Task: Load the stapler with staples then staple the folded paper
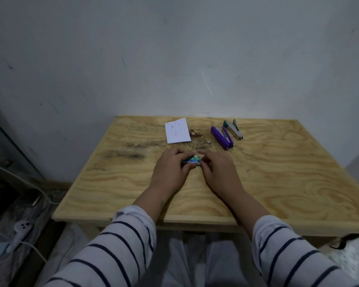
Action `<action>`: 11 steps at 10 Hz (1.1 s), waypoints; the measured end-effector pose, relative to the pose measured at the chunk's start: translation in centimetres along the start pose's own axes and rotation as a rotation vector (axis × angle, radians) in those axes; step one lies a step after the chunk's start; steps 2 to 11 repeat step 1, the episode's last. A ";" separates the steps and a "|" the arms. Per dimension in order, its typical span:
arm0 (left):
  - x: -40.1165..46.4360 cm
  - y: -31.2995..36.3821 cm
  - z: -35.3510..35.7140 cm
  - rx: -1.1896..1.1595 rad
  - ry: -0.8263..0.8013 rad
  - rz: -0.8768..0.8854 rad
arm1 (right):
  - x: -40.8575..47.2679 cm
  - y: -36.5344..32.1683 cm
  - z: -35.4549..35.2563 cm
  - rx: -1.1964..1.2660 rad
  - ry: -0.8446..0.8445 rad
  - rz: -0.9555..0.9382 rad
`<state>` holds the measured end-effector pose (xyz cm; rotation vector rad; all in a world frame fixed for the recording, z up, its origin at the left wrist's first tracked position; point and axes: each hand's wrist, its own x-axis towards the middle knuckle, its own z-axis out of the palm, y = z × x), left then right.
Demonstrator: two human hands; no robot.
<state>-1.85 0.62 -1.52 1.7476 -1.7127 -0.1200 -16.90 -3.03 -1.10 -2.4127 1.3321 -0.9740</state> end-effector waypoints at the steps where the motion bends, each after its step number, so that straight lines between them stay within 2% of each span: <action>1: 0.0 0.1 -0.1 0.015 0.001 -0.003 | 0.0 -0.1 -0.1 0.012 0.002 0.032; 11: 0.0 0.1 -0.1 0.015 0.001 -0.003 | 0.0 -0.1 -0.1 0.012 0.002 0.032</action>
